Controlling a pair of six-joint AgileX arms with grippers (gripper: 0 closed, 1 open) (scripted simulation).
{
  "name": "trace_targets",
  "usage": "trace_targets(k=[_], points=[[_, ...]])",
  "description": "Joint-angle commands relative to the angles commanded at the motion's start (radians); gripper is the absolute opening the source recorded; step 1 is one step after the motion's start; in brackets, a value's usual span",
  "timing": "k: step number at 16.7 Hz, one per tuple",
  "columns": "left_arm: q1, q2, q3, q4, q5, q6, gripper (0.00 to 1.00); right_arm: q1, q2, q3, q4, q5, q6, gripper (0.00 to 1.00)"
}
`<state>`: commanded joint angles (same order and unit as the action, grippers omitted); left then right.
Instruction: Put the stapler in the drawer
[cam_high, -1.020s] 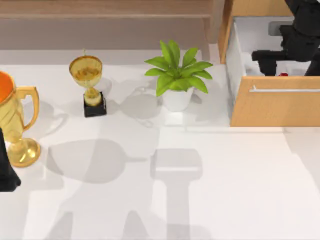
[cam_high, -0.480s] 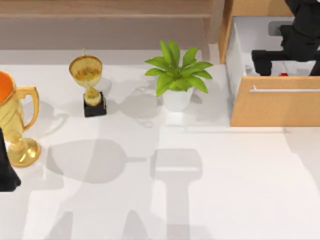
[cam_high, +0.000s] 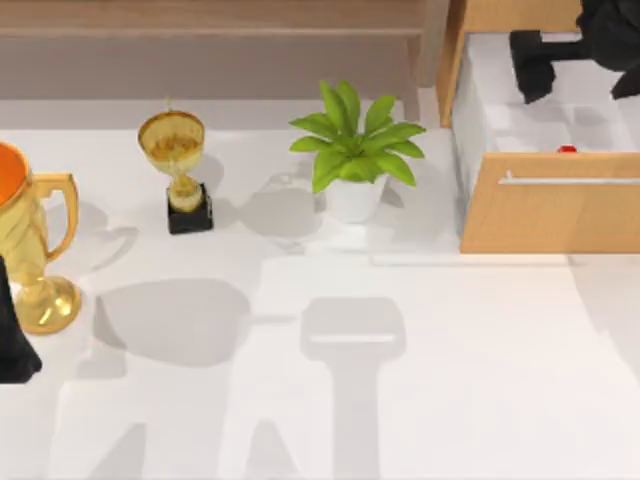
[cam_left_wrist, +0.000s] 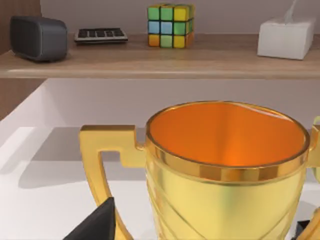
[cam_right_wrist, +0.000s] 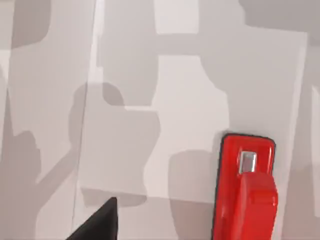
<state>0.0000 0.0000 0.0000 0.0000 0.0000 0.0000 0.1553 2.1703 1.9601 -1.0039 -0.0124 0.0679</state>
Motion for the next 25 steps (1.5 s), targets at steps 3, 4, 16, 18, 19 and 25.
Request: trace_targets(k=[3, 4, 16, 18, 19, 25], points=[[0.0, 0.0, 0.0, 0.0, 0.0, 0.0, 1.0, 0.066, -0.151, -0.177, 0.264, -0.018, -0.096, 1.0], [0.0, 0.0, 0.0, 0.0, 0.0, 0.0, 1.0, 0.095, -0.197, -0.248, 0.366, -0.022, -0.139, 1.0], [0.0, 0.0, 0.0, 0.0, 0.0, 0.0, 1.0, 0.357, -0.457, -1.257, 1.767, 0.089, -0.951, 1.0], [0.0, 0.0, 0.0, 0.0, 0.0, 0.0, 1.0, 0.362, -0.426, -1.403, 1.996, 0.139, -1.105, 1.0], [0.0, 0.0, 0.0, 0.0, 0.0, 0.0, 1.0, 0.36, -0.405, -1.468, 2.106, 0.165, -1.178, 1.0], [0.0, 0.0, 0.0, 0.0, 0.0, 0.0, 1.0, 0.262, -0.258, -1.7, 2.613, 0.325, -1.518, 1.0]])
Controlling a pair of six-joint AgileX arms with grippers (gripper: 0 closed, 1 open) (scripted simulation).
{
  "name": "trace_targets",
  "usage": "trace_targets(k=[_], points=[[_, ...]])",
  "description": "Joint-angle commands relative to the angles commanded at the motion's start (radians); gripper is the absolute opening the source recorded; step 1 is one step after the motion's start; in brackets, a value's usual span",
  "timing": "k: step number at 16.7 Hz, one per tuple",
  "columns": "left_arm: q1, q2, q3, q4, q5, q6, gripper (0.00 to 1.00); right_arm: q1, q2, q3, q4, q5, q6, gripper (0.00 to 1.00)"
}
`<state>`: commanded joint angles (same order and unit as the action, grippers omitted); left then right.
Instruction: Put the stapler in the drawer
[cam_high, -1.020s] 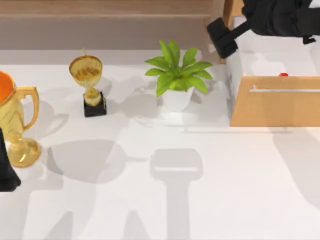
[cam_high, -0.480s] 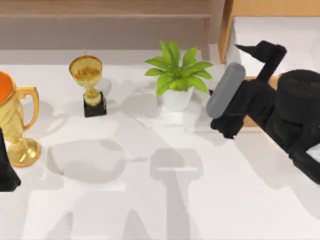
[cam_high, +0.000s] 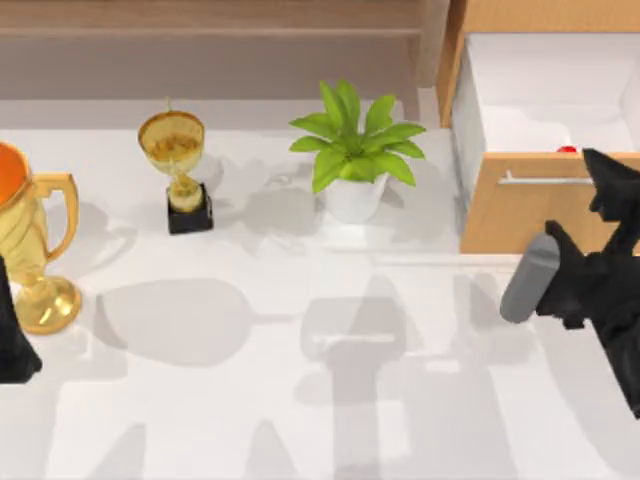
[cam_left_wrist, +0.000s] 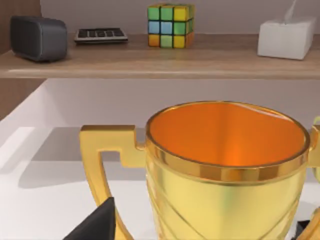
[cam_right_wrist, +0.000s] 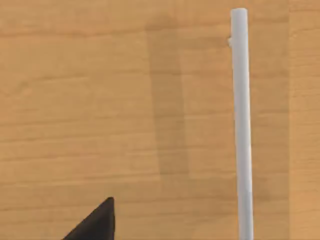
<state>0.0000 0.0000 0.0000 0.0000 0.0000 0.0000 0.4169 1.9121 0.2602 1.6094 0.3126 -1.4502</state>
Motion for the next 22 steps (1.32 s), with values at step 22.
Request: trace_targets(k=[22], points=[[0.0, 0.0, 0.0, 0.0, 0.0, 0.0, 1.0, -0.109, 0.082, 0.049, 0.071, 0.028, -0.105, 0.85]])
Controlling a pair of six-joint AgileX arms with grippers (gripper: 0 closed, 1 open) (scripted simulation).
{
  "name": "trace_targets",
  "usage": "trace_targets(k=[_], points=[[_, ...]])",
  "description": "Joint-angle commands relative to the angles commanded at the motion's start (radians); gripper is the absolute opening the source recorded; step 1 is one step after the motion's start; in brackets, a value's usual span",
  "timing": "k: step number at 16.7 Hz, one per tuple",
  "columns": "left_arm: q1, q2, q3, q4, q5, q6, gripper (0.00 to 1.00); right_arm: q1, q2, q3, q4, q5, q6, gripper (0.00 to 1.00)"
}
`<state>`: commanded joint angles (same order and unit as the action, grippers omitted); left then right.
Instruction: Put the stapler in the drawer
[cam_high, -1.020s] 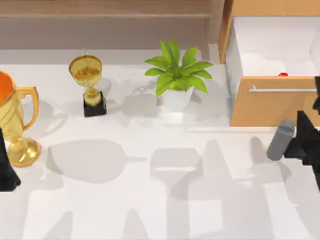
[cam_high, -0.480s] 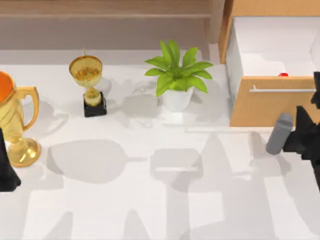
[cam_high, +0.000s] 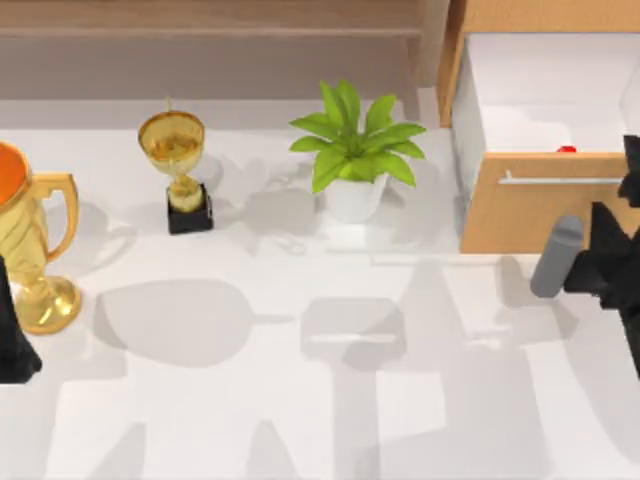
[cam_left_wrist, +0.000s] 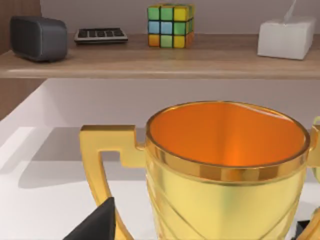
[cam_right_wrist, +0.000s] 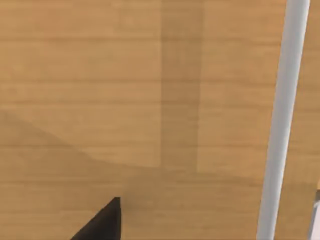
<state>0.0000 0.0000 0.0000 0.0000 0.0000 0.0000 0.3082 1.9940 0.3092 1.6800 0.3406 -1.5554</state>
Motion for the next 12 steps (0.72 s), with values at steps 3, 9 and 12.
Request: trace_targets(k=[3, 9, 12], points=[[0.0, 0.0, 0.0, 0.0, 0.0, 0.0, 1.0, 0.0, 0.0, 0.0, 0.0, 0.0, 0.0, 0.62], [0.0, 0.0, 0.0, 0.0, 0.0, 0.0, 1.0, 0.0, 0.0, 0.0, 0.0, 0.0, 0.0, 0.17], [0.0, 0.0, 0.0, 0.0, 0.0, 0.0, 1.0, 0.0, 0.0, 0.0, 0.0, 0.0, 0.0, 0.0]])
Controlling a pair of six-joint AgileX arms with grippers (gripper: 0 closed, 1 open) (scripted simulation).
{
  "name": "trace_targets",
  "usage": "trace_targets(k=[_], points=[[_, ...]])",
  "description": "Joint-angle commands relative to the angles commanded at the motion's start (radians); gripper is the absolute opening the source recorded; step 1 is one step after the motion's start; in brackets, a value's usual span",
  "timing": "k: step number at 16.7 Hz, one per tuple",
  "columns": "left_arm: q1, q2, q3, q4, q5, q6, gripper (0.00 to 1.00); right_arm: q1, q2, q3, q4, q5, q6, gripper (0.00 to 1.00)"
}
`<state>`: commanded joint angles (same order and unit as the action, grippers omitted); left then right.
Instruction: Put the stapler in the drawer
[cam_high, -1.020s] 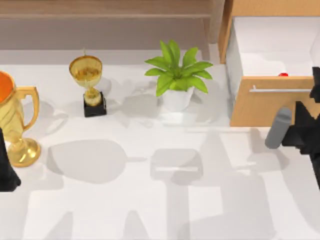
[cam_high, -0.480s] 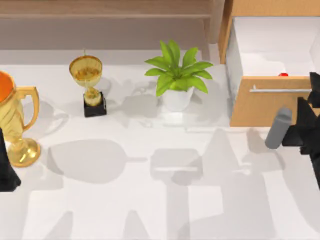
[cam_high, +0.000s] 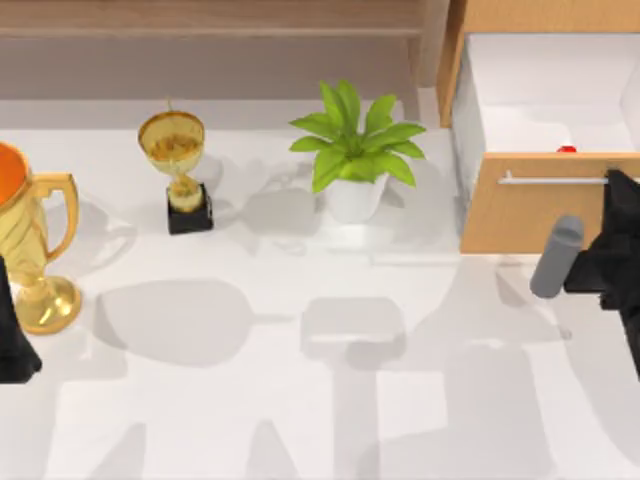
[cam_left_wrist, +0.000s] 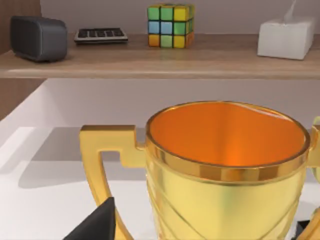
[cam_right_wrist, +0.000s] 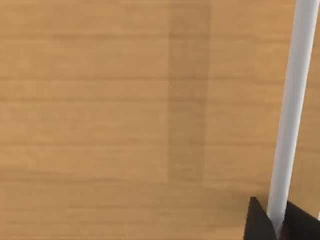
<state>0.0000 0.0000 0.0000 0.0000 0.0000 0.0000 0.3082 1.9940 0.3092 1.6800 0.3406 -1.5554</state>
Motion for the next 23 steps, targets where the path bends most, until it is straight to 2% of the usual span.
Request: trace_targets(k=[9, 19, 23], points=[[0.0, 0.0, 0.0, 0.0, 0.0, 0.0, 1.0, 0.0, 0.003, 0.002, -0.005, -0.001, 0.004, 0.0], [0.0, 0.0, 0.0, 0.0, 0.0, 0.0, 1.0, -0.061, 0.072, 0.233, -0.162, -0.061, 0.002, 0.0], [0.0, 0.0, 0.0, 0.0, 0.0, 0.0, 1.0, -0.069, 0.079, 0.247, -0.174, -0.069, 0.002, 0.0]])
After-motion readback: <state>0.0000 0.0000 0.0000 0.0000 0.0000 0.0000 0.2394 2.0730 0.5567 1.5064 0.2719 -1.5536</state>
